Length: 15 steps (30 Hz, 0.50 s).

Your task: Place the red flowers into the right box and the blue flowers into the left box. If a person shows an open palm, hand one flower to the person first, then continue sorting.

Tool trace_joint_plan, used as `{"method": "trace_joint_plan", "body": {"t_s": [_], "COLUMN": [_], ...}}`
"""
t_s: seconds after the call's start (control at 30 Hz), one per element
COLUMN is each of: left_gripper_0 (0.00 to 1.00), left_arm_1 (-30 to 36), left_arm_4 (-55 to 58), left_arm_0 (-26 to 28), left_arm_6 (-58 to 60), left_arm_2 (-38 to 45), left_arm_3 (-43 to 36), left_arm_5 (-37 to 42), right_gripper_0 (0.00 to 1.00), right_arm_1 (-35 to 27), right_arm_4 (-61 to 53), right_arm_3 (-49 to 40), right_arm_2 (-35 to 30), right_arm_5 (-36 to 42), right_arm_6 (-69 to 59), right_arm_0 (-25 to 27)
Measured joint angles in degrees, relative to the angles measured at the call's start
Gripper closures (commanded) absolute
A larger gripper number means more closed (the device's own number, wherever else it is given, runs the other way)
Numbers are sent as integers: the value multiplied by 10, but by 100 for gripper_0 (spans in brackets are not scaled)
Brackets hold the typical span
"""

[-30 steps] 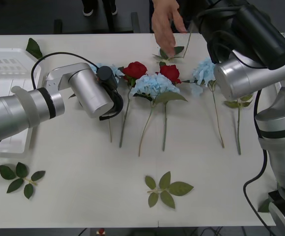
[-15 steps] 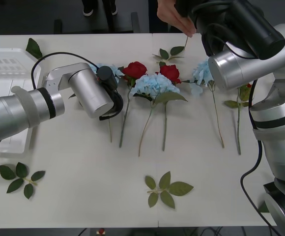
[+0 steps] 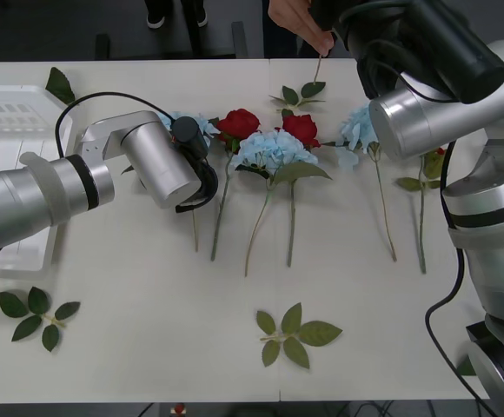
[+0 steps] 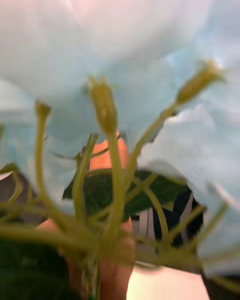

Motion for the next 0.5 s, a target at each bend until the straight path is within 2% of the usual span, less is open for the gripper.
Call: {"method": "trace_joint_plan", "body": {"t_s": [0.2,0.5], "left_gripper_0": [100,100], "left_arm_1": [0,0], "left_arm_4": [0,0], "left_arm_0": [0,0], "left_arm_6": [0,-1], "left_arm_2": [0,0], "left_arm_3": [0,0], "left_arm_5": [0,0], "right_gripper_0": [12,12], "right_arm_1": [-8,-91], "right_arm_4": [-34,-103], "right_arm_3": [-97,-258], "right_arm_2": [0,-9], "right_arm_5": [56,66], "right_arm_6": [0,0], "right_arm_0": [44,189]}}
